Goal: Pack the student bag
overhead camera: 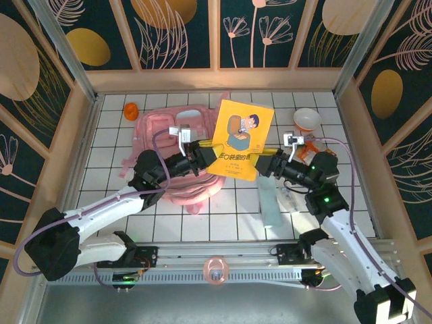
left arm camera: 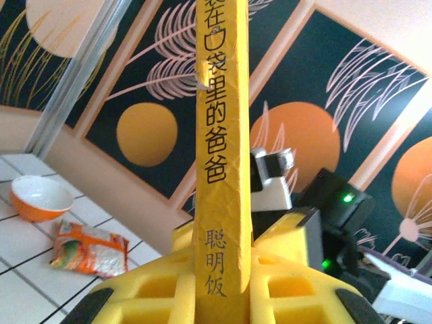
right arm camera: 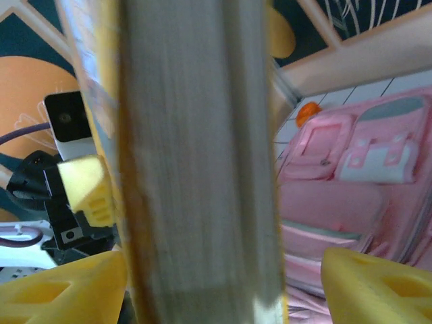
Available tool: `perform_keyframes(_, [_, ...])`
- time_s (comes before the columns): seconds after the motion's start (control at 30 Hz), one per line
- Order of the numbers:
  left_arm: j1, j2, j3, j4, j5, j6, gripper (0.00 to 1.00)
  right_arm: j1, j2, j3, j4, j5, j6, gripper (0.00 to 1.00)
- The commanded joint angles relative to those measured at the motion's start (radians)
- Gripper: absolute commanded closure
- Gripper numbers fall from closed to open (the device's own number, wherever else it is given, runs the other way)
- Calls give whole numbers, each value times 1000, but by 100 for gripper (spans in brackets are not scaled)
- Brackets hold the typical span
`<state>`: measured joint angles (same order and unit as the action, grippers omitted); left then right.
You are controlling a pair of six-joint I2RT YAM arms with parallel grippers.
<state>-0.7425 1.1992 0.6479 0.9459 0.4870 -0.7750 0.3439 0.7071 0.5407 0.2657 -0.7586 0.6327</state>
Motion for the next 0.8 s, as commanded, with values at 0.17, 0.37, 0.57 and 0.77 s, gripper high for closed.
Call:
perform_keyframes(0.17, [0,-29,17,183,22,-68,89,48,22,-31,276,-161,104,39])
perform_keyframes(0.37, [0,-65,-6,71,-43,-16,66,54,-14,3,217,-161,37,99])
perform_keyframes(0.57, [0,-228,70,-399,-144,275,30,52,-104,120,-202,145,-255,100])
perform_keyframes(0.77, [1,-313,260,-962,-173,703,25,54,-45,215,-392,192,-614,100])
